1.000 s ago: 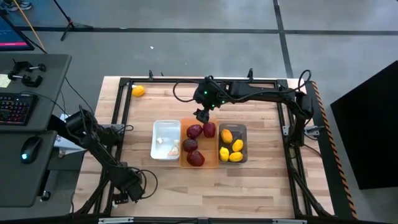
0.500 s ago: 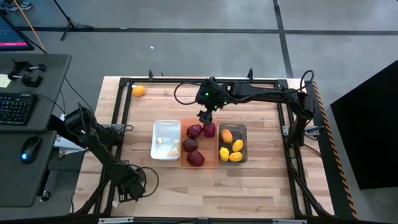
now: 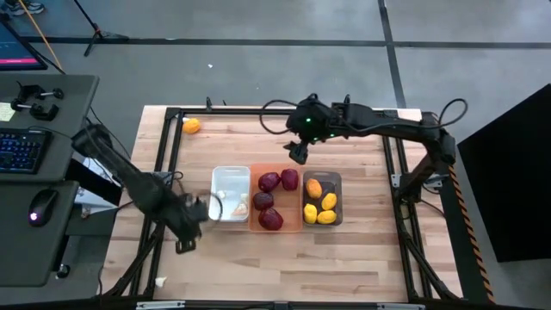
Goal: Sort produce into baskets
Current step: Put the white garlic into the white bin, then put the yellow lemon into the black bin
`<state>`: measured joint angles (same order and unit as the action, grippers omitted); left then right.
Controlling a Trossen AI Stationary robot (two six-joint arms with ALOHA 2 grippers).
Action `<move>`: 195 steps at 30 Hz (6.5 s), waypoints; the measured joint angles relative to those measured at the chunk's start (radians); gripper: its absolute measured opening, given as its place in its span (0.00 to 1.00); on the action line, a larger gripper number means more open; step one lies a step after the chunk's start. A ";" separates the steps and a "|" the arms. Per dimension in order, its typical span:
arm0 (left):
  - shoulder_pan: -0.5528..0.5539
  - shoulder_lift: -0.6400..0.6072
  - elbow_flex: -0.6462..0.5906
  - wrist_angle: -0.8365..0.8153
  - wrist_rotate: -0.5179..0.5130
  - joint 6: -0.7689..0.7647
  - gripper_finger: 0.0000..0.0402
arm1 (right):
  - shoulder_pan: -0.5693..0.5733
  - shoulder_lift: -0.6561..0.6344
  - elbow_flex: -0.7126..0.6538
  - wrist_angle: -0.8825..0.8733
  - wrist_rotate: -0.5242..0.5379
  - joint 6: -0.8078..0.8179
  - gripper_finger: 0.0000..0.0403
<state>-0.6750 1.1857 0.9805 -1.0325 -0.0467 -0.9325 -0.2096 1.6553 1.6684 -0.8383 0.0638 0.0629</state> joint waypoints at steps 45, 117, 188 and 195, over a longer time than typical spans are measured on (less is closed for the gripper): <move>0.435 -0.189 0.068 -0.076 -0.070 0.541 0.67 | 0.078 -0.073 0.000 -0.384 0.351 0.367 0.72; -0.260 0.897 0.190 -0.002 0.886 0.098 0.67 | 0.864 -0.407 -0.657 0.275 0.726 0.931 0.72; 0.657 -0.116 0.077 -0.074 -0.336 0.094 0.61 | 0.670 -0.404 -0.657 0.419 0.762 1.108 0.72; 1.085 -0.003 0.084 -0.124 -0.287 0.446 0.60 | 0.525 -0.404 -0.657 0.461 0.692 1.117 0.72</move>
<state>0.4103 1.1823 1.0641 -1.1567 -0.3334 -0.4867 0.3150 1.2510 1.0119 -0.3777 0.7562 1.1796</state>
